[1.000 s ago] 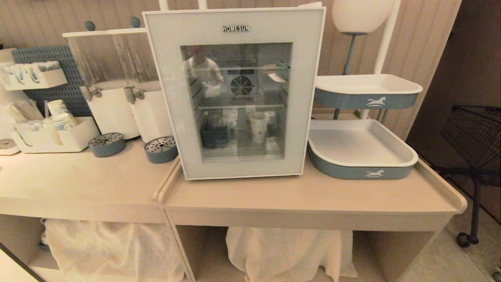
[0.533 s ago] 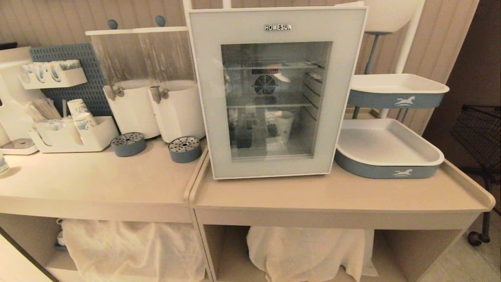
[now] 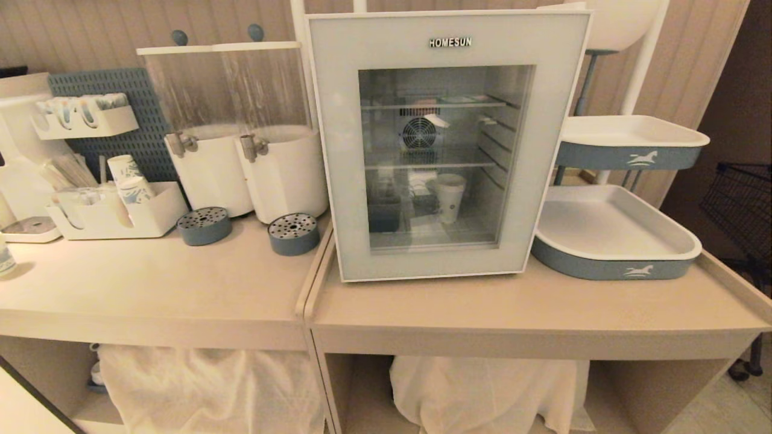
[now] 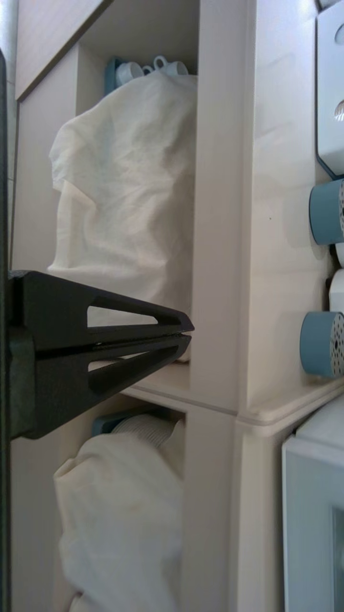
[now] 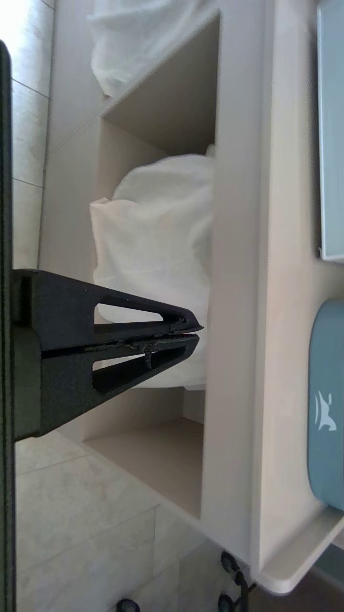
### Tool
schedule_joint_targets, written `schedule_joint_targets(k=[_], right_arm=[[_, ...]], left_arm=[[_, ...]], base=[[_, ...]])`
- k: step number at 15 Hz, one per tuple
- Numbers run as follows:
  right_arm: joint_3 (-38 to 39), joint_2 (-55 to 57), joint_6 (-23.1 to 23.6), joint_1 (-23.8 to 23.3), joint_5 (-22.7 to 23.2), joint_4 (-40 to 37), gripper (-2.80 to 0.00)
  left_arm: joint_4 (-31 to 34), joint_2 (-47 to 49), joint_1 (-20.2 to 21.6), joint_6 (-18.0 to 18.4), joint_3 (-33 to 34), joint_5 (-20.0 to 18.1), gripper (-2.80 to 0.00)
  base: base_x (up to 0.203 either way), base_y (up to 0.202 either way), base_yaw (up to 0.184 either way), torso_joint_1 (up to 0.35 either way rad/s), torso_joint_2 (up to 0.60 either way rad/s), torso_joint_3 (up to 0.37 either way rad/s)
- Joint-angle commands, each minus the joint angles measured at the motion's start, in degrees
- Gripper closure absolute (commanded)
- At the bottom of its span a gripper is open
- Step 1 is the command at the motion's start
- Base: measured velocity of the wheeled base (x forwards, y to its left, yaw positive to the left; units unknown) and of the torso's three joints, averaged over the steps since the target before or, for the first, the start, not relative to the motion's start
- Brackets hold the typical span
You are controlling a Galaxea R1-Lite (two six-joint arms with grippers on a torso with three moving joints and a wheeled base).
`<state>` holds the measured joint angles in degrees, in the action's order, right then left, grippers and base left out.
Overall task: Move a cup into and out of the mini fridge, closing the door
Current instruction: Open the freezer door
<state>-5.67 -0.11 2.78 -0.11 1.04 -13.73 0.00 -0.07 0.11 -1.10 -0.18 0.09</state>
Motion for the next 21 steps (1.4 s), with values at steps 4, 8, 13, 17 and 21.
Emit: schedule_joint_targets(k=[4, 8, 13, 17, 21], right_arm=[[-0.04, 0.05, 0.12, 0.02, 0.02, -0.07, 0.0], [-0.04, 0.11, 0.03, 0.02, -0.07, -0.07, 0.0], [-0.04, 0.02, 0.03, 0.02, 0.02, -0.07, 0.0], [-0.04, 0.11, 0.03, 0.02, 0.02, -0.07, 0.0], [-0.04, 0.1, 0.03, 0.02, 0.02, -0.07, 0.0]], left_arm=[[0.0, -0.01, -0.02, 0.83, -0.07, -0.02, 0.0], [3.87, 0.72, 0.03, 2.67, -12.41, 2.41, 0.0], [22.89, 11.72, -0.64, 3.0, -54.98, 5.57, 0.0], [28.18, 35.18, -5.26, 2.47, -72.71, 13.63, 0.0], [29.56, 55.89, -8.33, -0.28, -79.72, 18.54, 0.0]], base=[[0.058, 0.0, -0.003, 0.004, 0.0, 0.0], [0.0, 0.0, 0.0, 0.0, 0.0, 0.0], [0.0, 0.0, 0.0, 0.0, 0.0, 0.0], [0.0, 0.0, 0.0, 0.0, 0.0, 0.0], [0.0, 0.0, 0.0, 0.0, 0.0, 0.0]])
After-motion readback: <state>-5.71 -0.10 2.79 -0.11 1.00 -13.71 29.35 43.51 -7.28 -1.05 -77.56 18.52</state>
